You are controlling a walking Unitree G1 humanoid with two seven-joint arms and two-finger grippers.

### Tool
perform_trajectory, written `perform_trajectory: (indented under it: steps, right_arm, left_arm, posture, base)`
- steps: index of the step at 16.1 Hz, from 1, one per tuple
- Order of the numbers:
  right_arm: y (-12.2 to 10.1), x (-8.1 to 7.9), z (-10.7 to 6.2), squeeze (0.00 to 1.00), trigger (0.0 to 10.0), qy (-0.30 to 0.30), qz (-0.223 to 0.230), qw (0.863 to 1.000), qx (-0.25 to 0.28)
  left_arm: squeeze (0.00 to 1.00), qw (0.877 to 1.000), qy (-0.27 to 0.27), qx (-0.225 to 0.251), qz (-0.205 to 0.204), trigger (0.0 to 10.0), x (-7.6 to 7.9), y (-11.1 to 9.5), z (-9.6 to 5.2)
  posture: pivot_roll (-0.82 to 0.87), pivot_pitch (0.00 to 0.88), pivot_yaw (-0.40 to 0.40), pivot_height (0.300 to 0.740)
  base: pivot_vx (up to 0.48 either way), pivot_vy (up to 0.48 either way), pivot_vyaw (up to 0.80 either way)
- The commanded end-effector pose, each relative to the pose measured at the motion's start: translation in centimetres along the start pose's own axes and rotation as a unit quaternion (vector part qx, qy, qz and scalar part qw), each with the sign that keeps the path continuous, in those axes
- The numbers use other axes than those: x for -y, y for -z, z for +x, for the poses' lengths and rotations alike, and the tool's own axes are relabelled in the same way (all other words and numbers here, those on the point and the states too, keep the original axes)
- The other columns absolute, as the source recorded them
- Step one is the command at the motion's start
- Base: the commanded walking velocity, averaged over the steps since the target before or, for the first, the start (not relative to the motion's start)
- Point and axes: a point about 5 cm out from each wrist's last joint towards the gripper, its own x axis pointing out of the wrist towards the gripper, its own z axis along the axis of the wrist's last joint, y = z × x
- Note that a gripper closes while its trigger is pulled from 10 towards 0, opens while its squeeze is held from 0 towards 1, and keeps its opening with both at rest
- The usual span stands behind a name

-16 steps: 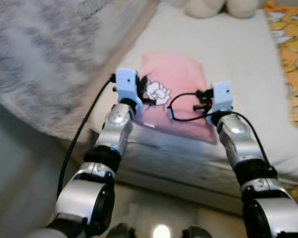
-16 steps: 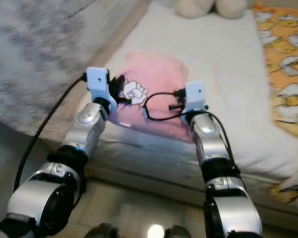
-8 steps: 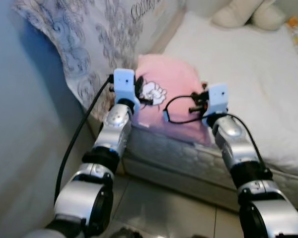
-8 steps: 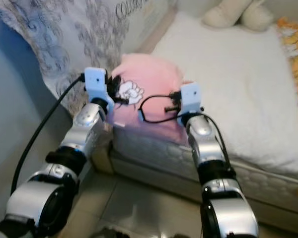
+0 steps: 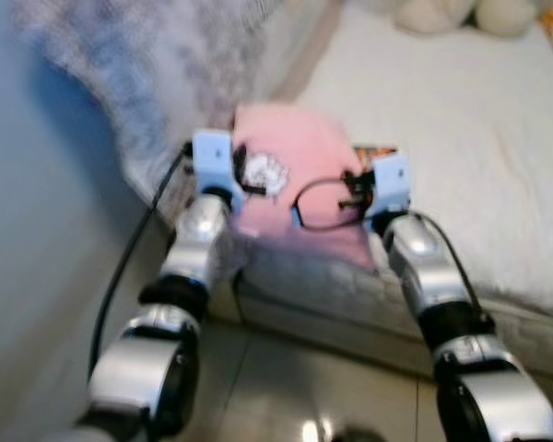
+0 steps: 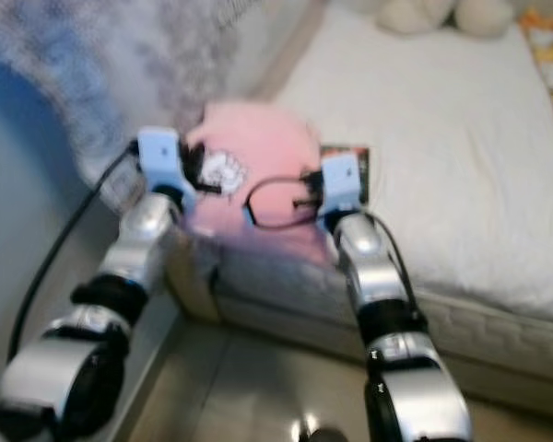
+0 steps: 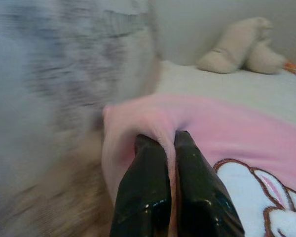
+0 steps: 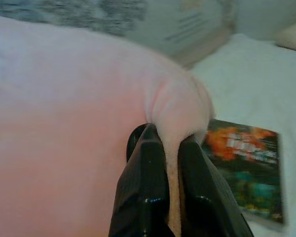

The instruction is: Clean up the room

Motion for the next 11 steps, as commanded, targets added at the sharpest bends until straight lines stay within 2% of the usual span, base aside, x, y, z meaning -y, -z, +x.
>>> perform_trajectory:
  steps: [1, 7, 11]
  right_arm:
    - [-0.3, 1.8, -0.5, 0.00, 10.0, 0.032, -0.004, 0.999, 0.008]
    - [-0.7, 2.1, -0.5, 0.00, 10.0, 0.034, -0.015, 0.999, 0.012]
    - [-1.8, 2.2, 0.4, 0.00, 10.0, 0.021, -0.040, 0.999, 0.016]
  left_arm:
    - [0.00, 1.000, 0.005, 0.029, 0.006, 10.0, 0.6, -1.6, 0.6]
    - [0.00, 0.999, -0.011, 0.030, 0.008, 10.0, 0.6, -1.9, 0.9]
    - [0.00, 1.000, -0.021, 0.019, -0.003, 10.0, 0.9, -2.1, 1.6]
  posture:
    - [-0.17, 0.000, 0.057, 0.740]
    - [-0.17, 0.000, 0.061, 0.740]
    - [-0.17, 0.000, 0.058, 0.740]
  base:
    - [0.480, 0.000, 0.00]
    - [0.480, 0.000, 0.00]
    - [0.480, 0.000, 0.00]
